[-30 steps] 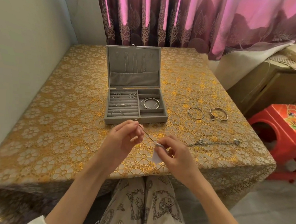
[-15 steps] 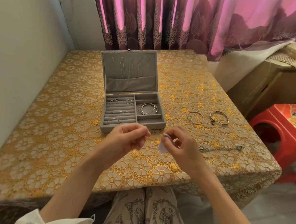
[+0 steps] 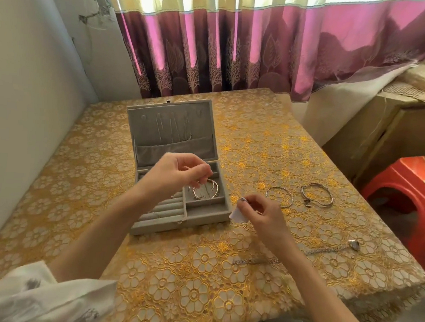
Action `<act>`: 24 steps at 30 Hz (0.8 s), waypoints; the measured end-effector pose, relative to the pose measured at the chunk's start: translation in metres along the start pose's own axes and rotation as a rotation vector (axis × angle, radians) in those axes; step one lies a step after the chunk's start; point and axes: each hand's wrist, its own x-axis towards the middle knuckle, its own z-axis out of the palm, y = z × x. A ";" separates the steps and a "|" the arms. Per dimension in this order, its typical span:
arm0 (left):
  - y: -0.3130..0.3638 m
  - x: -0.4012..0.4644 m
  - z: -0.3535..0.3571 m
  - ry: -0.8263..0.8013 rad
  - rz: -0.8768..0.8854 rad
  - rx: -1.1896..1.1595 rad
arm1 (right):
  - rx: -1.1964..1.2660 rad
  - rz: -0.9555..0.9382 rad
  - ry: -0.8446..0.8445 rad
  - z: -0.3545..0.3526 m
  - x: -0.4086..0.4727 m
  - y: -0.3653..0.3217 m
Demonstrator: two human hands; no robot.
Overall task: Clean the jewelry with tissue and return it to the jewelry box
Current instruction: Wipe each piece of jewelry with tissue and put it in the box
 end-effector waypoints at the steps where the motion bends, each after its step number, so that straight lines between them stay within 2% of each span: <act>1: -0.001 0.009 -0.003 -0.002 -0.001 0.053 | -0.032 0.003 0.019 -0.001 0.008 0.004; 5: -0.007 0.041 -0.008 0.008 -0.011 0.207 | -0.180 -0.005 0.100 -0.005 0.040 0.017; 10: -0.018 0.074 -0.007 0.057 -0.014 0.273 | -0.303 -0.048 0.146 -0.008 0.054 0.035; 24: -0.038 0.109 -0.006 0.148 -0.024 0.287 | -0.316 -0.106 0.185 -0.007 0.056 0.048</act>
